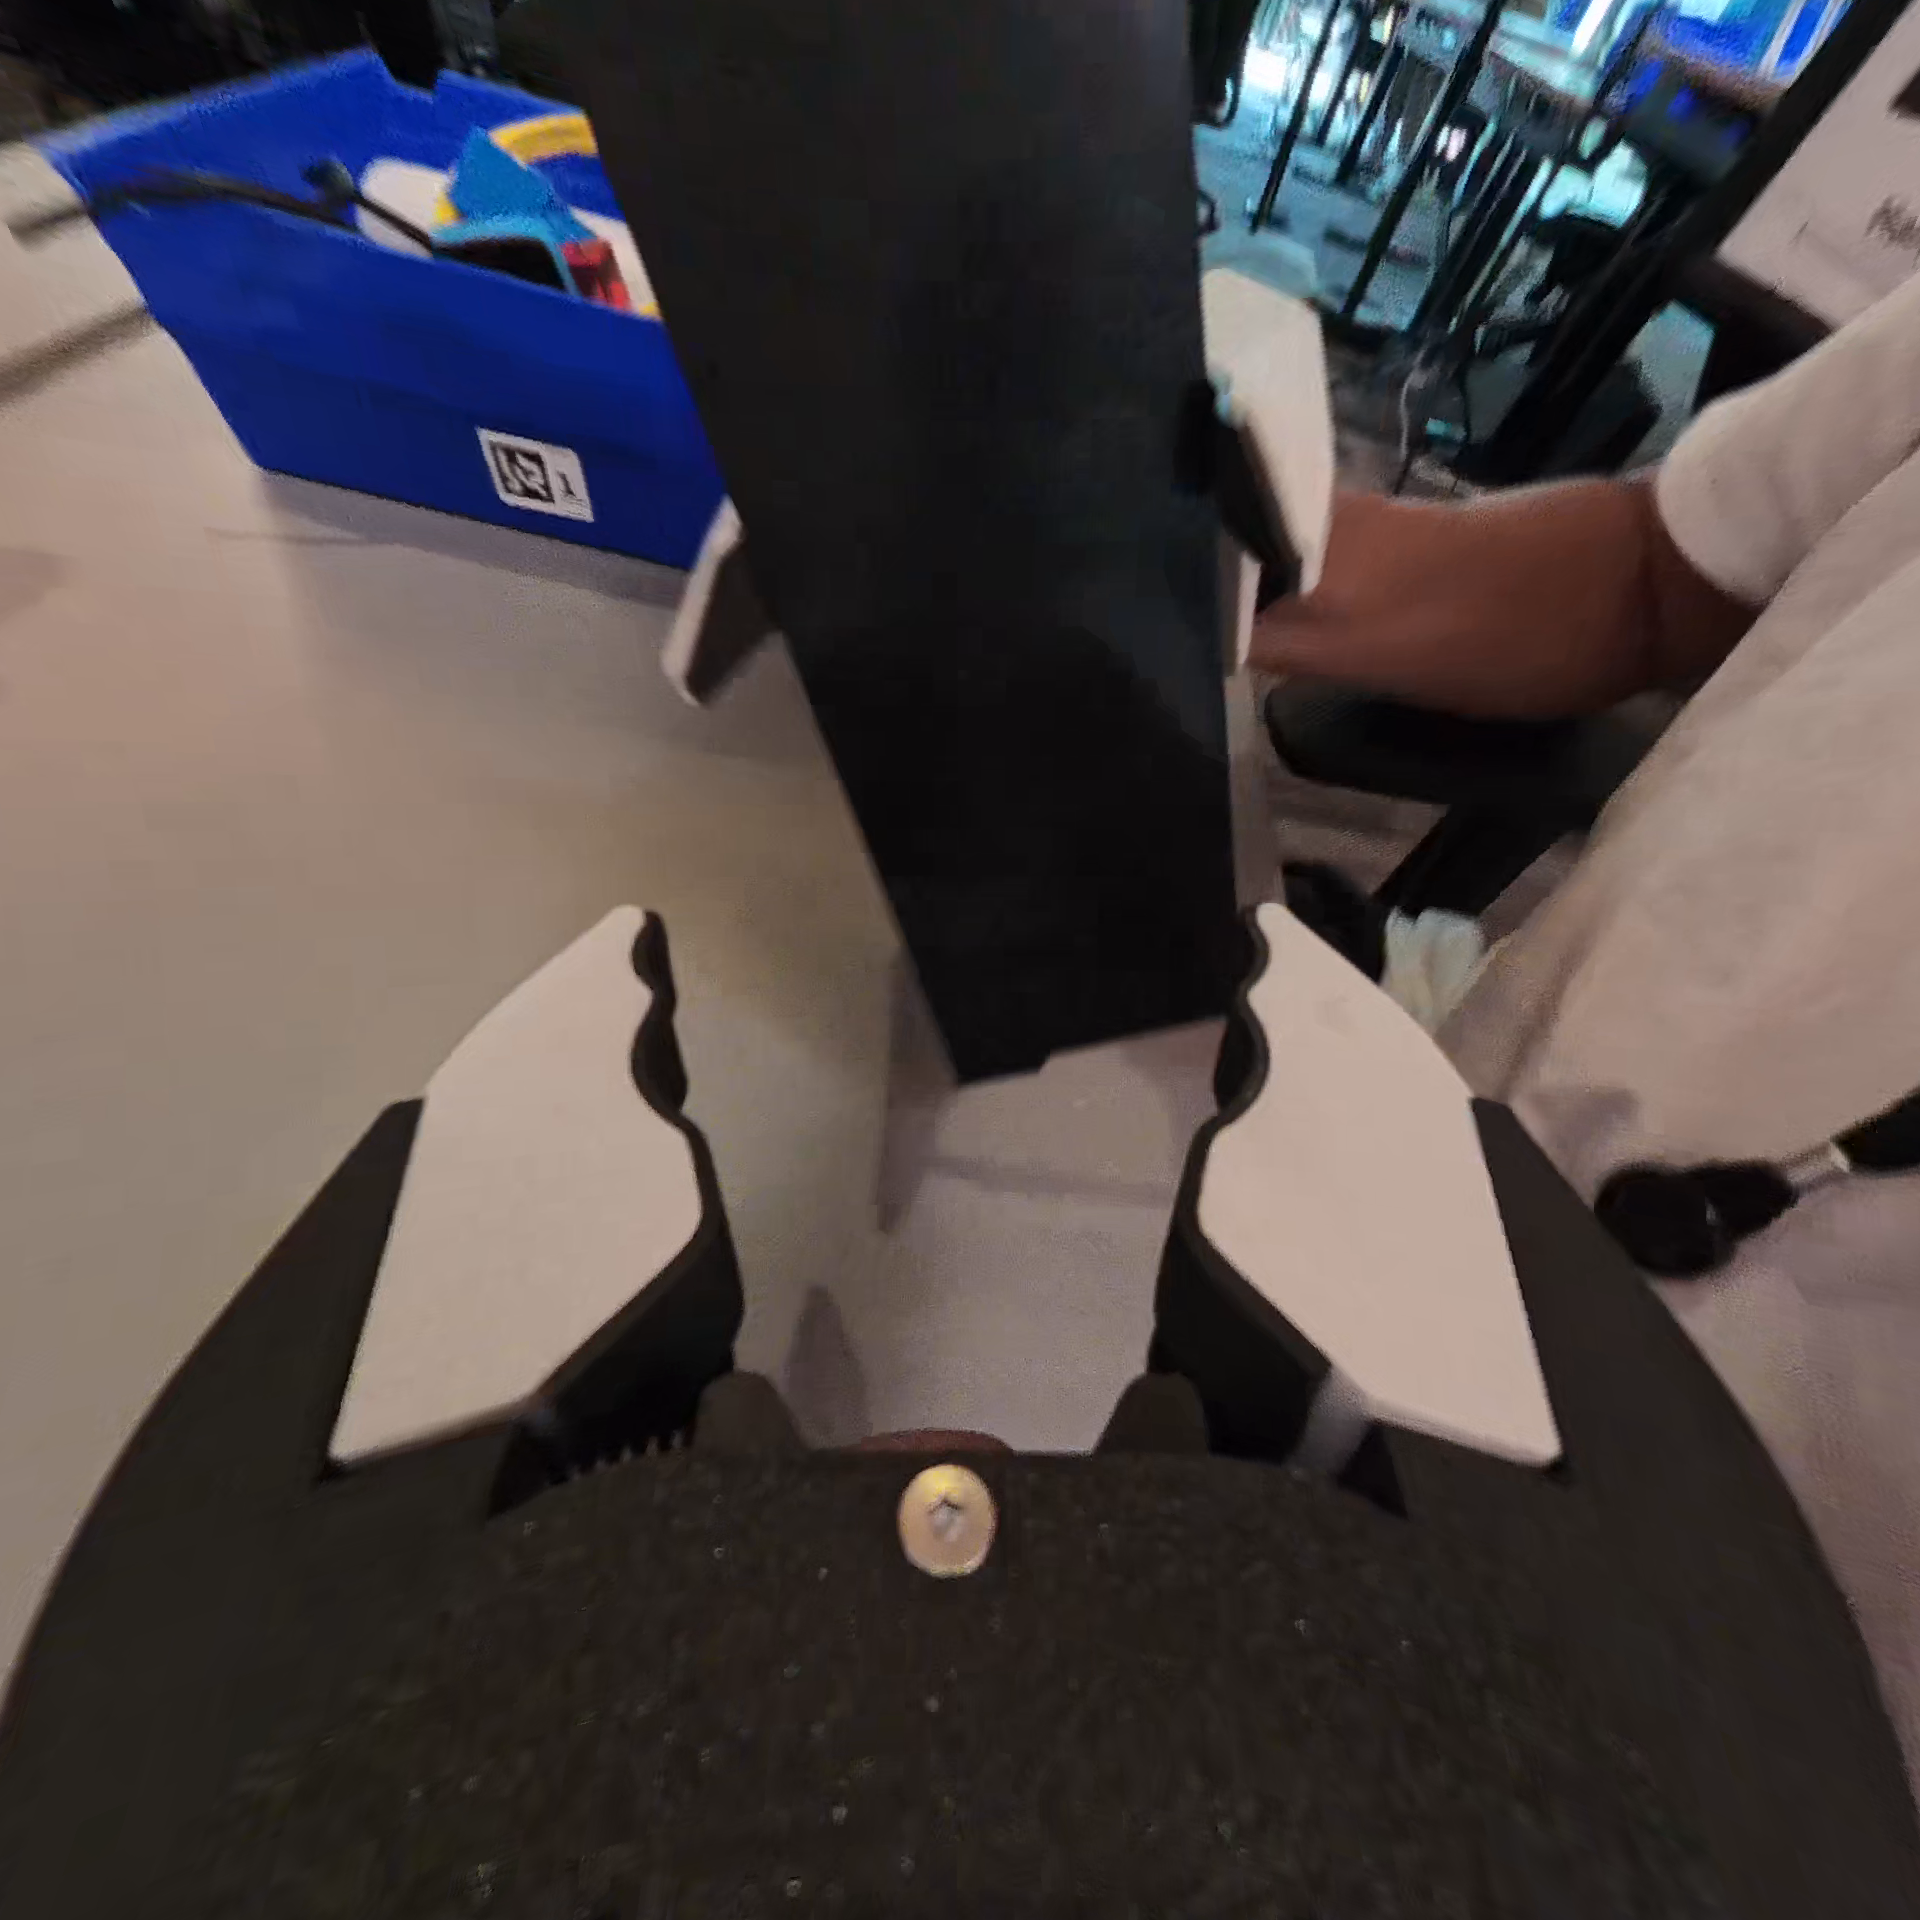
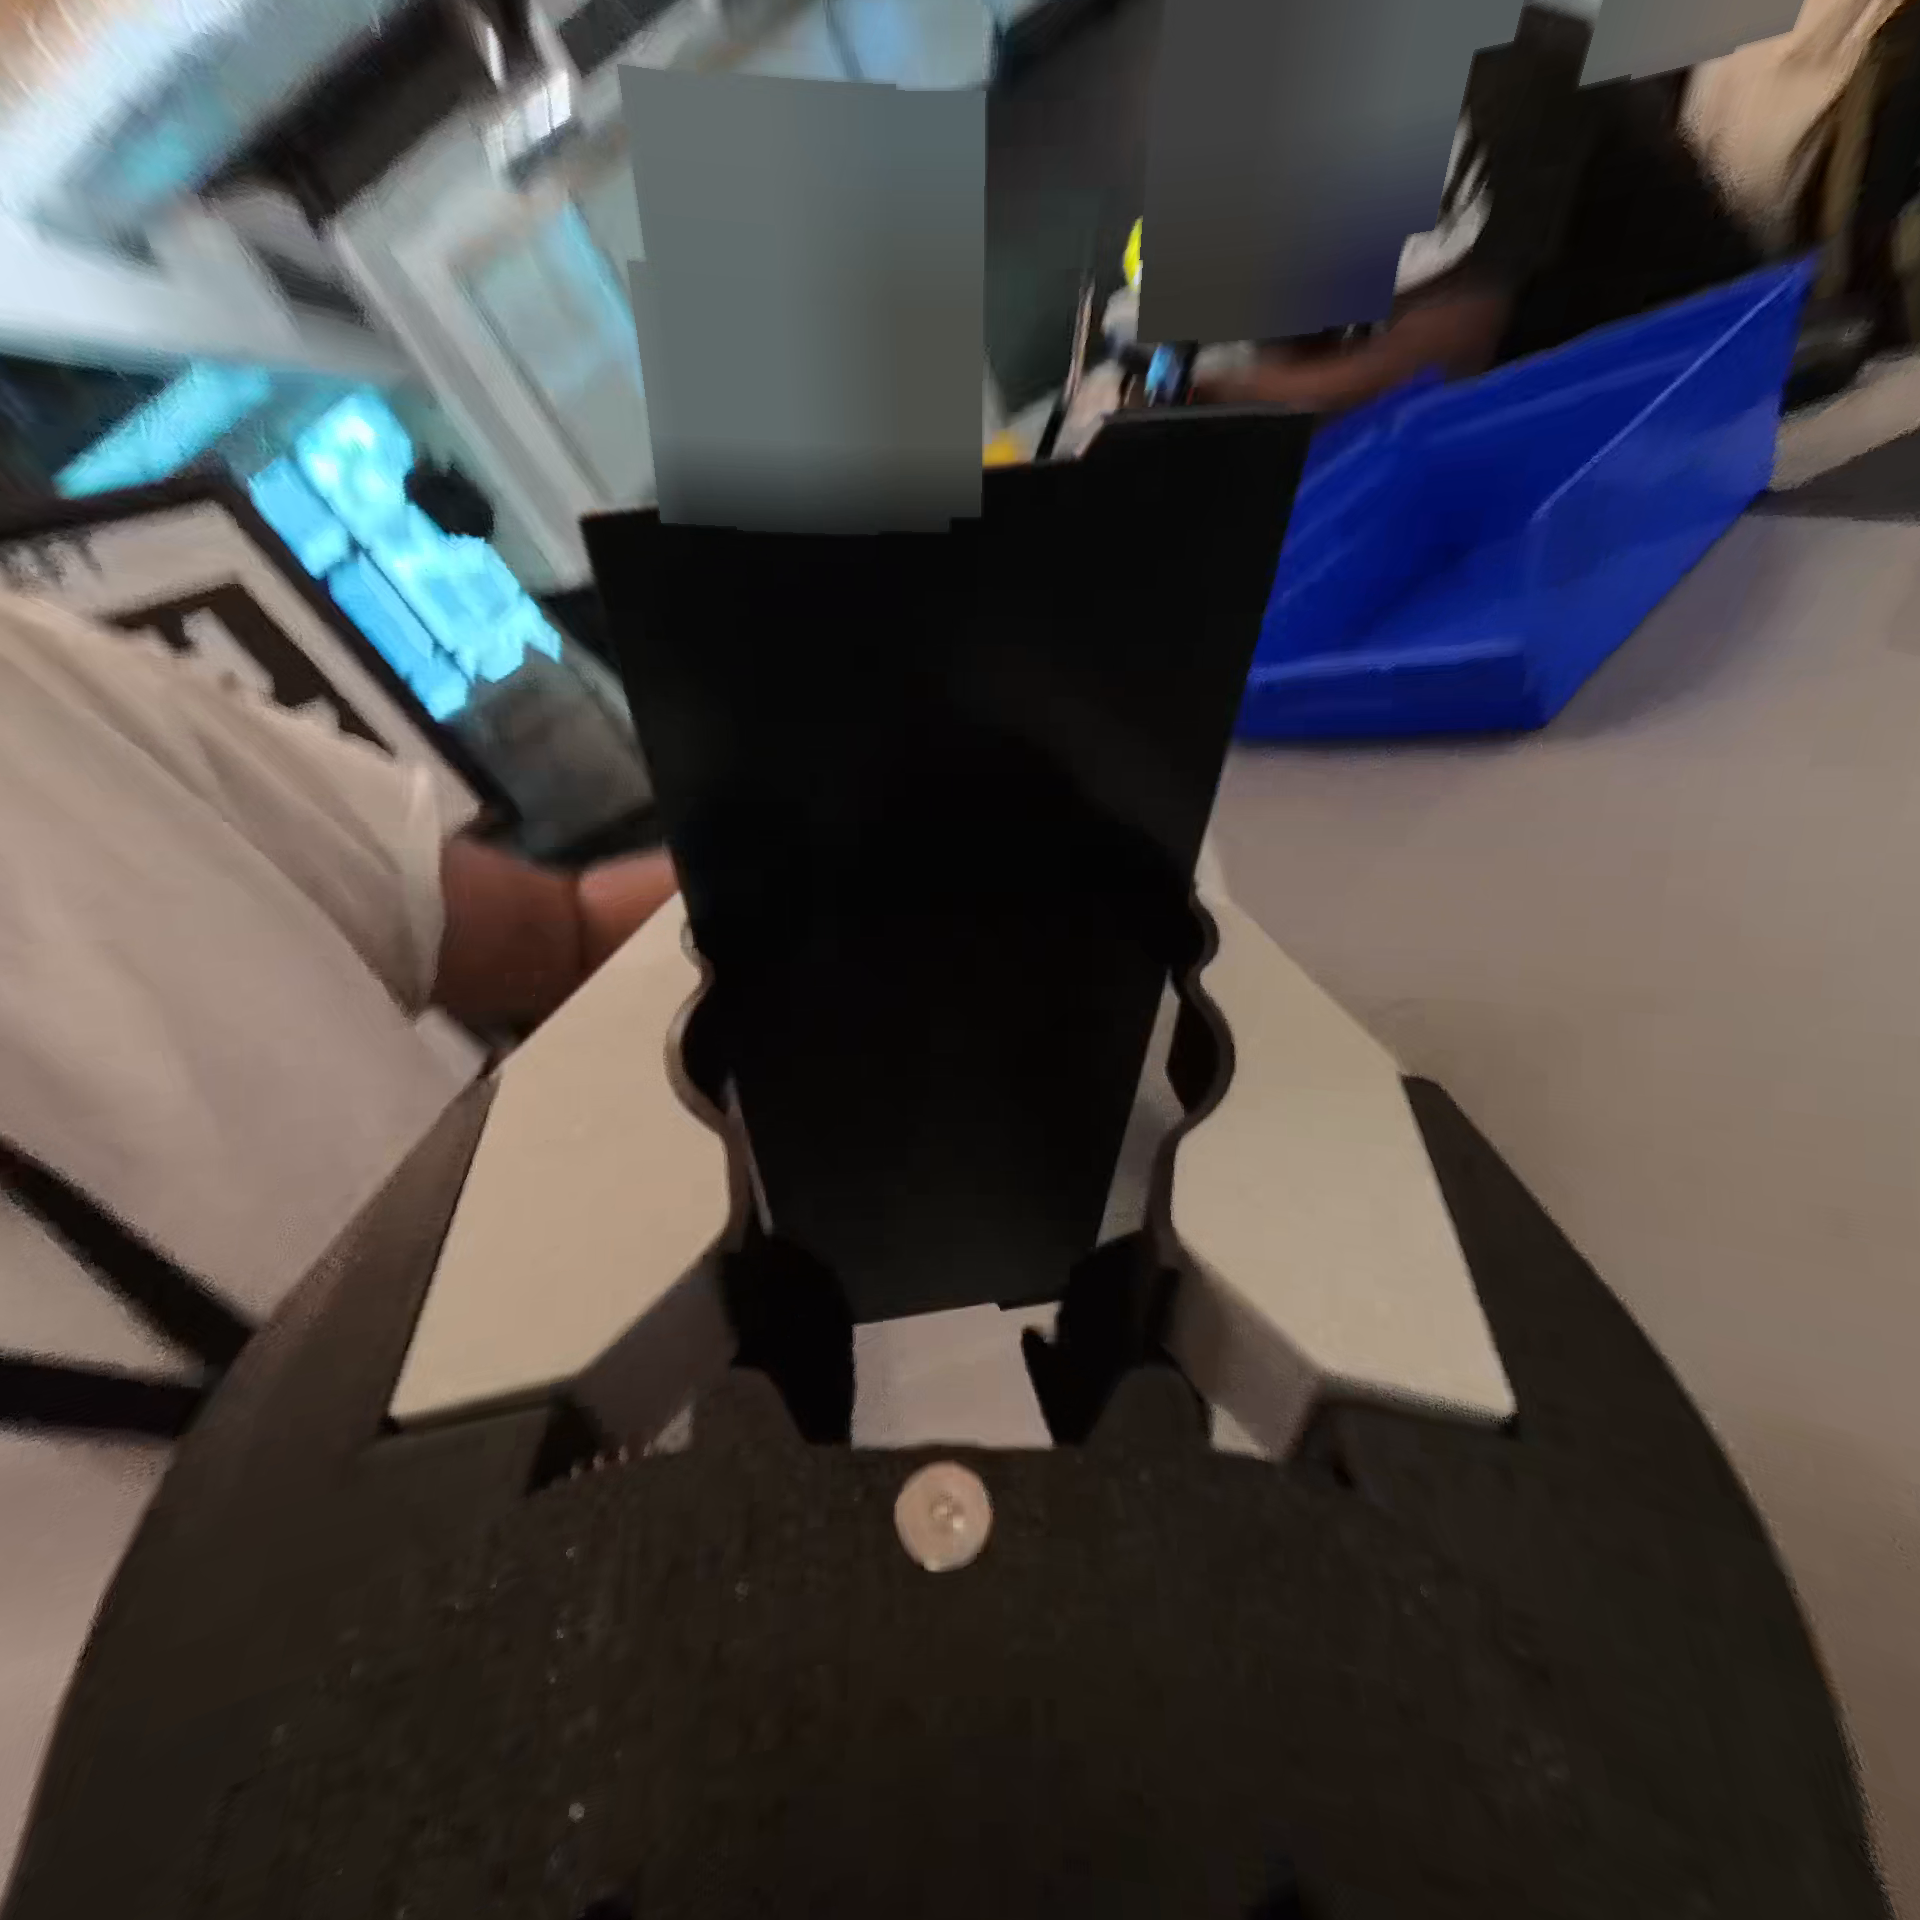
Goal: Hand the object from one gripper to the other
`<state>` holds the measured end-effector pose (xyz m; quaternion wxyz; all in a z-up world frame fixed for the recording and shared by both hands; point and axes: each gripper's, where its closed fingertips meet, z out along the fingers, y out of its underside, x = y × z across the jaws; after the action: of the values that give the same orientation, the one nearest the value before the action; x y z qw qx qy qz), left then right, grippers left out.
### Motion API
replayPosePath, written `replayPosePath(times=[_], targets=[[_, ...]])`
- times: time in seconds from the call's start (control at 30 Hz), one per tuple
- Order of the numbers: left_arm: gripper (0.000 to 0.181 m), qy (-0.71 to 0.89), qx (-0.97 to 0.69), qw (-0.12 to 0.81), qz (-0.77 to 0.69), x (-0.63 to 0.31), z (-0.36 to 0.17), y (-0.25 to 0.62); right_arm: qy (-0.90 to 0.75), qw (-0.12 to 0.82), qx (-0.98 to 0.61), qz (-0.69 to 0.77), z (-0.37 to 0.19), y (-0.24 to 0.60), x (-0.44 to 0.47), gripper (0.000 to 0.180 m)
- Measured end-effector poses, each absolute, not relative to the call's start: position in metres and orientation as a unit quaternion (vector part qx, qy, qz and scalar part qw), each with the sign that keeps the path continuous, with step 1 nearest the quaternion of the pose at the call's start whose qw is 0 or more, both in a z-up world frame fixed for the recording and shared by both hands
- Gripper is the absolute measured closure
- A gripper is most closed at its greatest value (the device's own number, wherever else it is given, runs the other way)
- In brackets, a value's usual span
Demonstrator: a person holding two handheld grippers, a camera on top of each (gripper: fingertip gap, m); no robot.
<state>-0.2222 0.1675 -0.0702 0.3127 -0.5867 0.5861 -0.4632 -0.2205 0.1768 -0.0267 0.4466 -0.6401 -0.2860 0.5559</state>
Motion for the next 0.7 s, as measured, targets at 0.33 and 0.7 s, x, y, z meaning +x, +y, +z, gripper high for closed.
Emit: replayPosePath(times=[0.33,0.7], targets=[[0.118,0.796,-0.408,0.175,-0.412,-0.235,-0.019,0.129,-0.451,-0.052,-0.563,0.691,-0.031,0.082,-0.243,0.094],[0.179,0.725,-0.456,0.193,-0.479,-0.24,-0.035,0.136,-0.389,0.036,-0.574,0.72,-0.028,0.108,-0.223,0.09]])
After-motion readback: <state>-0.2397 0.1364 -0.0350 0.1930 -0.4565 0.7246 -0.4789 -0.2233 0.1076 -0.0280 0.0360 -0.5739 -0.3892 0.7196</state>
